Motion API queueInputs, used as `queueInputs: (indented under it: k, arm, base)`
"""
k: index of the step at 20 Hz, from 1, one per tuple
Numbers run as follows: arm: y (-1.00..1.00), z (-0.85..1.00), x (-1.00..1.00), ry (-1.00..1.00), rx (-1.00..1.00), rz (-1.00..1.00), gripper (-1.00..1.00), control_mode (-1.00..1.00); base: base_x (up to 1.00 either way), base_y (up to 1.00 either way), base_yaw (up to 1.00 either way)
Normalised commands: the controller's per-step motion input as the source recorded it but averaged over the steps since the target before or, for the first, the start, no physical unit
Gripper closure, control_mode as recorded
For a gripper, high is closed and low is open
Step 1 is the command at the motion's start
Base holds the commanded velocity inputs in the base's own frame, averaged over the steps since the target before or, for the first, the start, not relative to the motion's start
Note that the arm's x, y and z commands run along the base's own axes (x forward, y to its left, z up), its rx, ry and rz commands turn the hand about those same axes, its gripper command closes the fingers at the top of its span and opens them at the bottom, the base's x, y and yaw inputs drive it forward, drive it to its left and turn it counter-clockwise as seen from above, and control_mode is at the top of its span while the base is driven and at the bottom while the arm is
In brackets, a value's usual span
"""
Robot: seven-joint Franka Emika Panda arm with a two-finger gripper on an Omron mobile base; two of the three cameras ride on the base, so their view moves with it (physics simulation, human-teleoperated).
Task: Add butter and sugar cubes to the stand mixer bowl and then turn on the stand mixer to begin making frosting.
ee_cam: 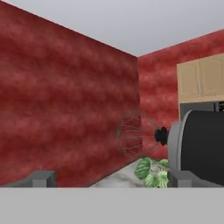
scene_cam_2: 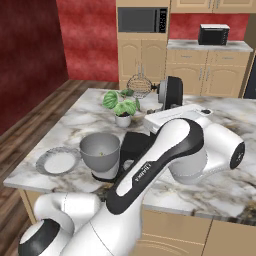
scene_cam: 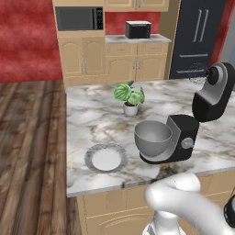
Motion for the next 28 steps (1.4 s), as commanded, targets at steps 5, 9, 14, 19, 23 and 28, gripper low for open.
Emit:
queueInputs:
  k: [5,9,14,19,23,28]
  arm:
    - [-0.23,0.0,0.31,-0.02,0.0,0.08,-1.0,-1.0]
    - [-0.29,0.0,0.22,0.0,0.0,0.07,-1.0,-1.0]
    - [-0.25,0.0,0.24,0.0,0.0,0.06,-1.0,-1.0]
    - [-0.22,-0.03,0.33,0.0,0.0,0.07,-1.0,-1.0]
    - [-0.25,-0.08,0.34,0.0,0.0,0.07,-1.0,-1.0]
    - [-0.27,-0.14,0.33,0.0,0.0,0.07,-1.0,-1.0]
  base:
    - [0.0,0.0,0.0]
    - [0.0,0.0,0.0]
    - [0.0,0.0,0.0]
    - [0.0,0.0,0.0]
    - [0.0,0.0,0.0]
    - [0.0,0.0,0.0]
